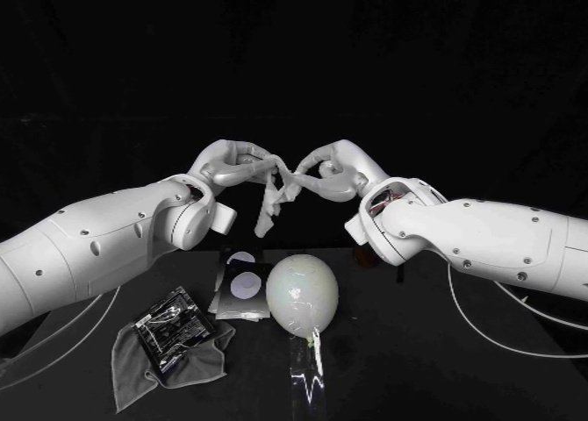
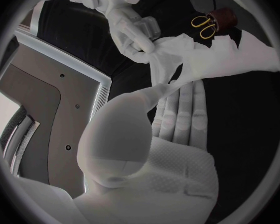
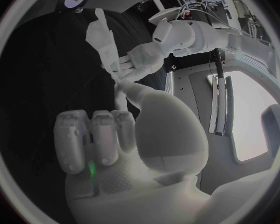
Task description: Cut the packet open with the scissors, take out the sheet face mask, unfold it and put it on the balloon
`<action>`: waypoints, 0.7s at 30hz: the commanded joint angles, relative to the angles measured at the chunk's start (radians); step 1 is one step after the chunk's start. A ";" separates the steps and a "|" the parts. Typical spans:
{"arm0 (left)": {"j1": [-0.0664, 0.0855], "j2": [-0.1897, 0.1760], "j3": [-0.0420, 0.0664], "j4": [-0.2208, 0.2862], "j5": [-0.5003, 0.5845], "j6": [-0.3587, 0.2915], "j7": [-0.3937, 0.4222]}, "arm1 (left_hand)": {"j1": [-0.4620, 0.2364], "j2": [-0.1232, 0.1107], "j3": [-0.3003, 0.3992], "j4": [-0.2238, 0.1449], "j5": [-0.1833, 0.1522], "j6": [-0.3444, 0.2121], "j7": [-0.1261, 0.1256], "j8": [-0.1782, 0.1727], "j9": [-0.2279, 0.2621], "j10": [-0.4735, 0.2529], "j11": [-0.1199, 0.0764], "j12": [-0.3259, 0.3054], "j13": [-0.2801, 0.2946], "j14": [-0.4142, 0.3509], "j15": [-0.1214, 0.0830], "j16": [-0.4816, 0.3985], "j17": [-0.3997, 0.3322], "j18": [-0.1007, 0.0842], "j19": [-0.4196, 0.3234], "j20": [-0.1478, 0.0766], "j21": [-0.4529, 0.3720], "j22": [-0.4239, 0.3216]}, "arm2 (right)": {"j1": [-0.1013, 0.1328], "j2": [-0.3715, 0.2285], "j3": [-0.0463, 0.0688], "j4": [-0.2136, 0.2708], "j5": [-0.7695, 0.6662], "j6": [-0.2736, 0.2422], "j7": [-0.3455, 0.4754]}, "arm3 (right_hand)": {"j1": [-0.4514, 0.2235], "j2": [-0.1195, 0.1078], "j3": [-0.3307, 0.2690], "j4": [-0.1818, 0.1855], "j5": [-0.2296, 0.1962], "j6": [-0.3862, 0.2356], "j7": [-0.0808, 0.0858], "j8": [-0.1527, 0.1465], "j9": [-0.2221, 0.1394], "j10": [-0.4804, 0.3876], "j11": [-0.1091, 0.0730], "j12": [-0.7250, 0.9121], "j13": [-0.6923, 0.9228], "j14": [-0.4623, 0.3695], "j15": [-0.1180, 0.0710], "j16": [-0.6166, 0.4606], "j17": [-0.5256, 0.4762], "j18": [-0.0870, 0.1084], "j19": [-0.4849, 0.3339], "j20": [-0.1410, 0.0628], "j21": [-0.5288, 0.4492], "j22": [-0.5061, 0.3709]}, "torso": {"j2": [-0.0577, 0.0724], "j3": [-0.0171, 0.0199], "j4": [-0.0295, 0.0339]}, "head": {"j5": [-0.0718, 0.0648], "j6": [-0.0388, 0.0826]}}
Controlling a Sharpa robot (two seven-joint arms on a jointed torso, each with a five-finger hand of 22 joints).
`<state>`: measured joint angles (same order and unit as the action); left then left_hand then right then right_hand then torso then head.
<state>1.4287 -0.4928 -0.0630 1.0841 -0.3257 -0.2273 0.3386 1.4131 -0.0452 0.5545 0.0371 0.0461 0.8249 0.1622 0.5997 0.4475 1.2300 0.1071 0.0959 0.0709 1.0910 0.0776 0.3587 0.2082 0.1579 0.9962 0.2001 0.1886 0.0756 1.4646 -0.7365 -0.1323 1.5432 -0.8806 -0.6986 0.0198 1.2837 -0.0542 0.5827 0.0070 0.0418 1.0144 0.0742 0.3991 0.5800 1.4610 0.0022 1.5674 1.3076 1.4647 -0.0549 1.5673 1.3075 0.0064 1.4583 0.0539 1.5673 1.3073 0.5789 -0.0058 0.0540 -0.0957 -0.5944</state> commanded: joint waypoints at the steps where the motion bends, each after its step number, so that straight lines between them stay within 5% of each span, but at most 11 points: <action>1: -0.003 0.012 0.000 -0.023 -0.014 -0.058 0.045 | 0.000 -0.012 0.001 0.004 0.002 0.010 0.000 -0.008 0.118 0.009 0.002 -0.007 -0.001 -0.021 0.004 -0.013 0.000 -0.008 -0.018 0.006 -0.009 -0.004 | 0.007 -0.006 0.003 0.018 0.019 0.006 0.008 | 0.012 -0.002 0.004 0.001 0.007 0.005 -0.001 0.004 0.006 0.110 -0.003 0.003 0.263 0.106 -0.004 0.003 0.263 -0.006 0.112 -0.002 0.003 0.263 | 0.000 -0.0003 -0.0005 | -0.001 0.004; 5: -0.011 0.024 0.000 -0.047 0.003 -0.072 0.084 | -0.001 -0.016 0.011 0.008 0.001 0.019 0.005 -0.020 0.108 0.009 0.009 -0.012 -0.001 -0.107 0.029 -0.062 -0.011 -0.023 -0.097 0.038 -0.056 -0.013 | 0.018 -0.010 0.005 0.032 0.032 0.015 0.001 | 0.012 -0.002 0.005 0.000 0.007 0.005 -0.002 0.004 0.006 0.110 -0.003 0.003 0.263 0.106 -0.004 0.003 0.263 -0.006 0.112 -0.002 0.003 0.263 | 0.001 -0.0001 0.0012 | -0.004 0.008; 10: -0.025 0.040 0.000 -0.077 0.043 -0.099 0.140 | 0.000 -0.020 0.015 0.011 0.001 0.023 0.006 -0.026 0.104 0.008 0.011 -0.016 -0.001 -0.125 0.034 -0.075 -0.011 -0.023 -0.129 0.055 -0.077 -0.013 | 0.030 -0.008 0.007 0.044 0.062 0.041 -0.012 | 0.012 -0.002 0.005 0.000 0.007 0.005 -0.002 0.004 0.006 0.110 -0.003 0.003 0.263 0.106 -0.004 0.003 0.263 -0.006 0.112 -0.002 0.003 0.263 | 0.001 -0.0006 0.0005 | -0.001 0.012; 21: -0.067 0.078 0.001 -0.114 0.118 -0.123 0.223 | 0.003 -0.022 0.017 0.010 0.002 0.022 0.008 -0.029 0.102 0.004 0.012 -0.019 -0.002 -0.129 0.036 -0.080 -0.010 -0.016 -0.137 0.060 -0.083 -0.011 | 0.048 0.057 0.011 0.013 0.105 0.058 -0.019 | 0.012 -0.001 0.006 0.000 0.007 0.005 -0.001 0.004 0.007 0.110 -0.003 0.003 0.263 0.106 -0.004 0.003 0.263 -0.006 0.112 -0.002 0.003 0.263 | 0.002 -0.0010 0.0011 | -0.001 0.021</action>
<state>1.3643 -0.4188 -0.0637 0.9738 -0.2625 -0.3173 0.5024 1.4144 -0.0601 0.5660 0.0486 0.0425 0.8415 0.1683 0.5744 0.4620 1.2370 0.1144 0.0812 0.0706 0.9682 0.1147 0.2840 0.1976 0.1534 0.8665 0.2590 0.1113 0.0636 1.5095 -0.6855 -0.1232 1.5615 -0.8003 -0.6660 -0.0005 1.2851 -0.0528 0.5823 0.0070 0.0461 1.0127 0.0726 0.3991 0.5800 1.4610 0.0022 1.5655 1.3079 1.4630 -0.0532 1.5638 1.3078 0.0063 1.4583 0.0539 1.5662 1.3081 0.5804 -0.0066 0.0555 -0.0977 -0.5751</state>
